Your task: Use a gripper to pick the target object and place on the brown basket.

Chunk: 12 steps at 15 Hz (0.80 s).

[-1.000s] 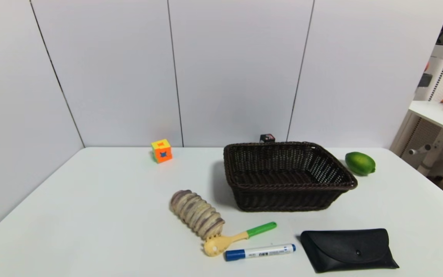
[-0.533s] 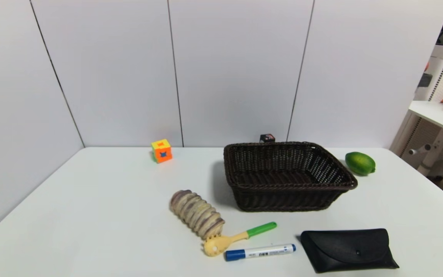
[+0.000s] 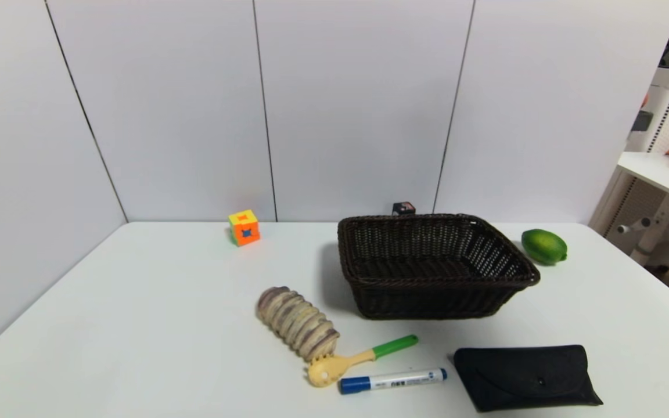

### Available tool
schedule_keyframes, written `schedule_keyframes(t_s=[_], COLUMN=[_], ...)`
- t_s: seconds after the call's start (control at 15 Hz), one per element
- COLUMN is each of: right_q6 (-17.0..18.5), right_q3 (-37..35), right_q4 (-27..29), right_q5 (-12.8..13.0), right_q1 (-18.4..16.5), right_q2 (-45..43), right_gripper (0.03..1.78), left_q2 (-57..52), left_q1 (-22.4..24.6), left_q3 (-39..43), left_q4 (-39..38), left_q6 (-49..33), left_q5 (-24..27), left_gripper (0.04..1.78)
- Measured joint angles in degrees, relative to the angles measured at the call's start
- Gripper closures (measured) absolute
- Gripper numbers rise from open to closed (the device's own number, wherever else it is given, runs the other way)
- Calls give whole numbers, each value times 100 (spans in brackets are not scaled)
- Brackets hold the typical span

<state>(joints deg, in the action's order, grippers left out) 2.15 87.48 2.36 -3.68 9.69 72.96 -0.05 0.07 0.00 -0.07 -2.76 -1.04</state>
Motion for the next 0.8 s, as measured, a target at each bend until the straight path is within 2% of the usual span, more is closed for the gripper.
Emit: schedule_keyframes(t_s=[0.13,0.33,0.53,0.67,0.8], right_q6=[-11,-35,-78,-263,-418], right_q3=[962,1737,1954,2007,2029], right_q4=[162,364,374,424,711], right_q5=[-69,-172,-205,-205,-158], right_q1=[141,334,505,581,728], right_q2=[973,2186,3117,3602,3961], right_gripper=[12,12,12,12,12], left_q2=[-2,-2,0,0,0], left_q1=[0,0,0,0,0], left_q3=[0,0,0,0,0], left_q4=[-2,0,0,0,0], left_q6=[0,0,0,-2,-2], left_q5=[0,2,0,0,2], left_gripper=[13,13,13,13,13])
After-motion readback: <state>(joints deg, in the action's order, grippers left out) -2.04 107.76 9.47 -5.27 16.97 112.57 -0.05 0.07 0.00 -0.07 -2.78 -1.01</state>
